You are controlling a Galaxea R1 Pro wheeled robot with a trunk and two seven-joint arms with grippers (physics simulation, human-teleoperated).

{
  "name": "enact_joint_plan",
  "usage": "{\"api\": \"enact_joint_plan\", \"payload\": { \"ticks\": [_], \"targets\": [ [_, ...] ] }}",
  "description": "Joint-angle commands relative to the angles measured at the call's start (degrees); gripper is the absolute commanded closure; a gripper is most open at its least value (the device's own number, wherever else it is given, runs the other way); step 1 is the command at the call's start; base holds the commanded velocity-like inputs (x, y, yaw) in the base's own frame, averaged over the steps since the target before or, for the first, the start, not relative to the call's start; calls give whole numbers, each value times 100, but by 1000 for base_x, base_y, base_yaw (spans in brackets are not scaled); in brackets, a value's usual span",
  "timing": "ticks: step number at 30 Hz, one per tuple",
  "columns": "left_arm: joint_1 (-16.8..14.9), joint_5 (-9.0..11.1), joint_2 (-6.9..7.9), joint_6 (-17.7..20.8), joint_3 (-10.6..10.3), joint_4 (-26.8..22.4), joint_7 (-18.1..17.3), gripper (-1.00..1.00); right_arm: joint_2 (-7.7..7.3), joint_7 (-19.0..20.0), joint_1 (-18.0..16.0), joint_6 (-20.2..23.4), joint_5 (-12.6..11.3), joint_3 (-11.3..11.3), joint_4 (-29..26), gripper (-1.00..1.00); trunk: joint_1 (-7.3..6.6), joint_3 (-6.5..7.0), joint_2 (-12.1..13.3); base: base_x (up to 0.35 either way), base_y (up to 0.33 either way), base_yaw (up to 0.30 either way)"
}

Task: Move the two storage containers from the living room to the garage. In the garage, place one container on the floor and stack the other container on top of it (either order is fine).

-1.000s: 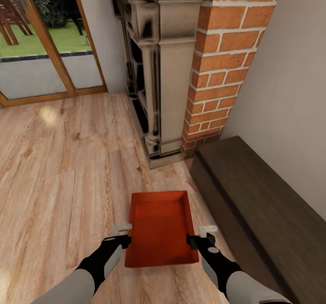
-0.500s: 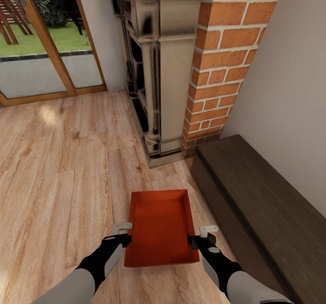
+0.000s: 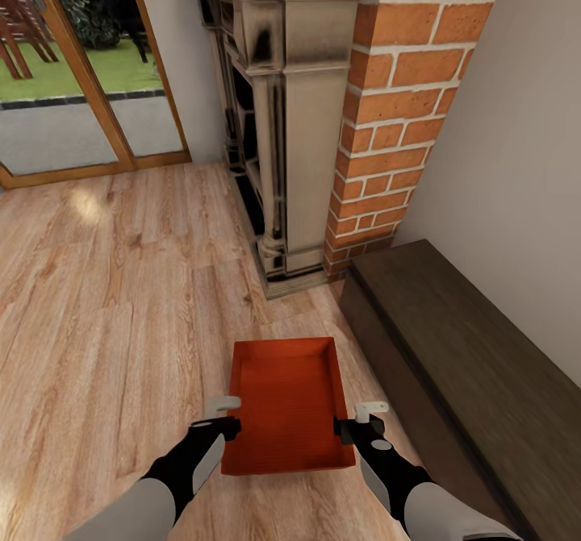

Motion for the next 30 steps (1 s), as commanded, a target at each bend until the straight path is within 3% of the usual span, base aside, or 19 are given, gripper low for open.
{"api": "enact_joint_plan", "payload": {
  "ticks": [1,9,30],
  "targets": [
    [-1,57,-6,25,-48,-9,49,-100,1,-33,-3,-10,38,11,5,-100,-1,-4,-2,0,0,0],
    [-1,53,-43,25,-48,-2,50,-100,1,-33,-3,-10,38,11,4,-100,-1,-4,-2,0,0,0],
    [-1,51,-37,31,-48,-9,52,-100,1,-40,-3,34,42,12,2,-100,461,-381,-844,0,0,0]
  ]
}}
